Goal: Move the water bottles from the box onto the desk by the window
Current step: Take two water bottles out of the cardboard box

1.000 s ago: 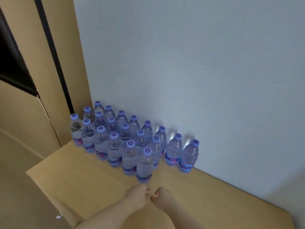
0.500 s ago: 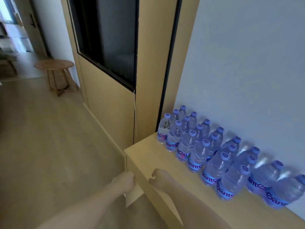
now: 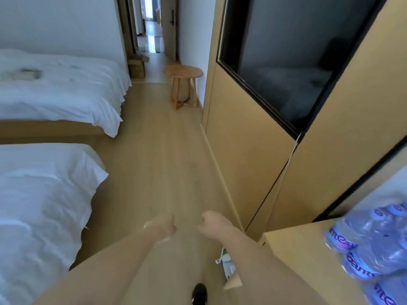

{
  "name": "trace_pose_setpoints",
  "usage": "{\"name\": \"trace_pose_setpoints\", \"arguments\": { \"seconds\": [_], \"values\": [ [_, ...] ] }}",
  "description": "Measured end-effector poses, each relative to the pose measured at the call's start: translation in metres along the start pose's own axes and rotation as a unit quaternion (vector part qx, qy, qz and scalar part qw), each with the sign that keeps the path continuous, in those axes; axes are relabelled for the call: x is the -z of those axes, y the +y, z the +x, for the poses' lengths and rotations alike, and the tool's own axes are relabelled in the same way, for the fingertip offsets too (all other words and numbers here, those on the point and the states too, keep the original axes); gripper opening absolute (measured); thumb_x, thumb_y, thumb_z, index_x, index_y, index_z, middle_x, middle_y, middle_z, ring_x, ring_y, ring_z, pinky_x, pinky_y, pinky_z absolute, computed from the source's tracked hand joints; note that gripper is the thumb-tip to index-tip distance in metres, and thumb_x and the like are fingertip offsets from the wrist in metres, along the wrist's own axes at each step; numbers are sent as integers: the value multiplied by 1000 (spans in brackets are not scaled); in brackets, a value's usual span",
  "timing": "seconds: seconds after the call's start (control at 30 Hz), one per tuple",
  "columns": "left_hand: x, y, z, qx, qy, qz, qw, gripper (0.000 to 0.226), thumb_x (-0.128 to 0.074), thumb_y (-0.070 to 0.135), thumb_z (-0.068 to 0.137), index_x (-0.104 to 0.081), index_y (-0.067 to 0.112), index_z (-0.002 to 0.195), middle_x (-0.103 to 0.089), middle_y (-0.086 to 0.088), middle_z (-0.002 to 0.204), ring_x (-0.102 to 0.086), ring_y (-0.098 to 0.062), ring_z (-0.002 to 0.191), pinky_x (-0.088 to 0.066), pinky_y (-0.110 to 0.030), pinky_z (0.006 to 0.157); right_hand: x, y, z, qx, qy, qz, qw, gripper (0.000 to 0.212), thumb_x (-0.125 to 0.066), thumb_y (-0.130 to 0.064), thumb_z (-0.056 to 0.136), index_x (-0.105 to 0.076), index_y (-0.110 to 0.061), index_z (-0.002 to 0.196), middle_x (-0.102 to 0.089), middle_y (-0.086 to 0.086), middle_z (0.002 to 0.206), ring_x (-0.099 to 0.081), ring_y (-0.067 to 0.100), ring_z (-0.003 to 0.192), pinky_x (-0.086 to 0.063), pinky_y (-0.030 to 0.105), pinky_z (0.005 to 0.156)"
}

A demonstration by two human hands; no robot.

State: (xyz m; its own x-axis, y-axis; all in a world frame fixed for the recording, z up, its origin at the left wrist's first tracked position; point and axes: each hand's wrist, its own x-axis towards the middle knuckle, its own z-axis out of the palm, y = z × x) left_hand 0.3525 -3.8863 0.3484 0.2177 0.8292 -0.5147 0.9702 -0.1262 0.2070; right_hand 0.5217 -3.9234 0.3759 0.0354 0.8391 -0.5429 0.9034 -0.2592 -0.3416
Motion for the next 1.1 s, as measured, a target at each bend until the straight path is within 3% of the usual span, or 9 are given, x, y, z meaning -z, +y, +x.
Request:
{"name": "trace_pose_setpoints", "arguments": {
  "seconds": [0.1,0.4,0.53,0.67,0.73,0.87,0.97,1.03,1.1],
  "values": [
    [31,-18,41,31,12,7,999,36,-40,23,94,-52,15,128,-56,-7,132,-52,-24,123,-46,-32,98,24,-24,59,31,-5,-14,999,37,-51,-33,96,-56,-9,124,-59,12,125,-57,28,114,-45,33,91],
    [152,-29,186,111,14,-7,994,37,-39,23,95,-49,16,130,-54,-5,132,-53,-23,120,-46,-33,97,141,-77,241,93,-6,-46,995,33,-51,-29,98,-57,-5,120,-59,16,123,-56,32,115,-42,31,85],
    [199,-30,240,126,19,-23,992,36,-37,22,95,-50,16,128,-55,-4,130,-54,-23,118,-46,-35,96,190,-95,303,106,-8,-55,993,34,-51,-31,98,-55,-7,121,-56,12,119,-54,30,117,-43,33,93],
    [241,-45,303,146,24,-29,989,36,-38,23,94,-51,15,127,-57,-4,127,-55,-24,115,-47,-34,94,226,-114,366,117,-28,-65,991,15,-51,-33,96,-49,-18,94,-49,6,96,-52,25,95,-39,32,81],
    [264,-52,336,153,25,-28,988,36,-39,26,94,-52,16,126,-57,-5,127,-55,-25,117,-47,-34,93,244,-125,400,121,-25,-64,990,23,-51,-33,96,-41,-21,78,-40,-1,78,-41,22,85,-35,32,71],
    [312,-68,415,149,28,-32,988,36,-39,28,96,-52,14,126,-57,-7,126,-56,-26,115,-46,-34,88,284,-155,472,118,-24,-68,990,20,-49,-31,96,-41,-20,81,-32,-4,70,-40,22,80,-34,33,72],
    [353,-85,486,129,32,-50,990,34,-37,26,96,-53,14,124,-58,-3,114,-55,-21,97,-43,-29,77,317,-181,539,112,-16,-76,991,32,-49,-31,96,-35,-22,69,-32,-3,68,-39,21,68,-33,32,65],
    [383,-95,525,119,26,-52,991,33,-37,26,96,-54,14,122,-54,0,102,-50,-19,88,-41,-28,73,340,-197,581,102,-24,-90,990,30,-50,-32,97,-39,-21,71,-39,-1,72,-45,24,81,-36,32,73],
    [414,-108,564,114,20,-44,992,32,-36,25,97,-53,13,122,-52,1,99,-49,-19,87,-40,-27,72,366,-215,622,93,-28,-95,991,20,-51,-34,97,-51,-16,88,-52,7,89,-55,29,98,-40,32,81]
  ]
}}
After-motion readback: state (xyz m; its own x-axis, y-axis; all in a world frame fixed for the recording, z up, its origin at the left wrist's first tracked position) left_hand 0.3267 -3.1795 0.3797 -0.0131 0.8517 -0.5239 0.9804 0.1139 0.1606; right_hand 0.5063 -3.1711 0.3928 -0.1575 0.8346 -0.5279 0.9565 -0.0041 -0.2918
